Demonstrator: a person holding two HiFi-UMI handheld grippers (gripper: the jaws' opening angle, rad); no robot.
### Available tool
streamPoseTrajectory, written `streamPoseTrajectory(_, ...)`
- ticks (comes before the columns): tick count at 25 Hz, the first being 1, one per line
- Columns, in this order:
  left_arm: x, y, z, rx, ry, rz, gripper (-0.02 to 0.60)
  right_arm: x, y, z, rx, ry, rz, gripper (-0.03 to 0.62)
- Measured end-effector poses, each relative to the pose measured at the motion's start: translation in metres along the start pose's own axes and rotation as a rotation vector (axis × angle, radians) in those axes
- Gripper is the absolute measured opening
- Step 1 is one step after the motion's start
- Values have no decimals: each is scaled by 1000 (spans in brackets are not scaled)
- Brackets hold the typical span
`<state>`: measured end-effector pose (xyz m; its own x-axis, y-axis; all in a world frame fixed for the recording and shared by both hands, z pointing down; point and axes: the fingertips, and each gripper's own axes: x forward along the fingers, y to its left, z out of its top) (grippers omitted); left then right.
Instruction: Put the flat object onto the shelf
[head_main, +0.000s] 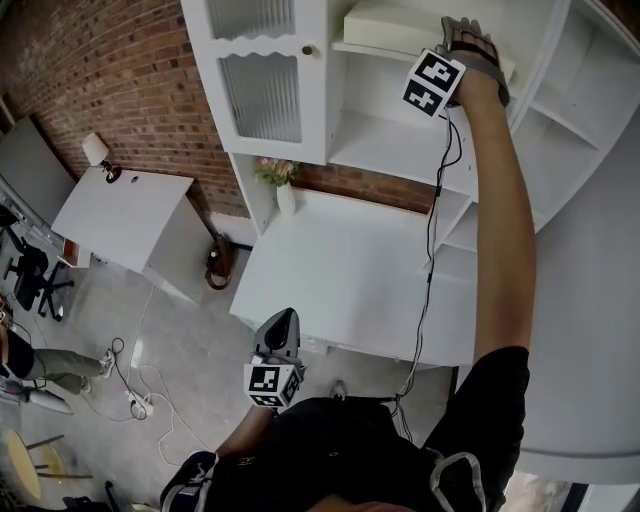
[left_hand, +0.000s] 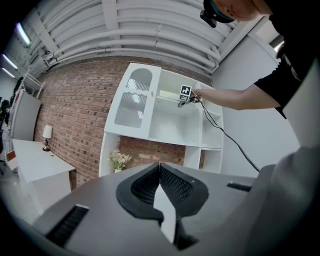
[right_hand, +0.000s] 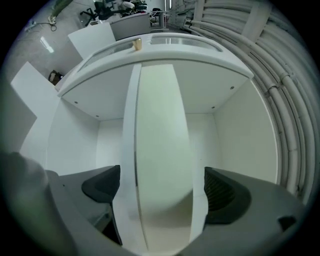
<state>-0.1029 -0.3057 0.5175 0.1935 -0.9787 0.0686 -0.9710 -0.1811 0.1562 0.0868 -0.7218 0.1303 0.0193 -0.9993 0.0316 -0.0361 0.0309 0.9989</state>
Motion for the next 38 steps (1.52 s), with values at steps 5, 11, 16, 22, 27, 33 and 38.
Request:
streamPoseTrajectory(5, -15, -6, -3, -7, 0, -14, 11, -61, 11, -7, 58, -45, -17, 495)
streamPoseTrajectory(11, -24, -8, -5, 1, -13, -54, 11, -163, 84, -5, 374, -211, -24, 485)
streamPoseTrajectory(16, -30, -16, -7, -16, -2, -91, 11, -223, 224, -9, 807, -334, 238, 292)
streamPoseTrajectory(22, -32, -28, -11, -2, -2, -146, 11, -292, 320, -42, 1341, -290, 335, 105)
streamPoseTrajectory(27, -33, -37, -15, 3, 2, -180, 11, -356, 372, -61, 1546, -167, 350, 37)
streamPoseTrajectory(33, -29, -51, -11, 23, -11, -213, 11, -423, 427, -67, 1602, -62, 405, 28)
streamPoseTrajectory(38, -29, -56, -11, 19, -11, -228, 11, -448, 439, -57, 1647, -69, 421, 26)
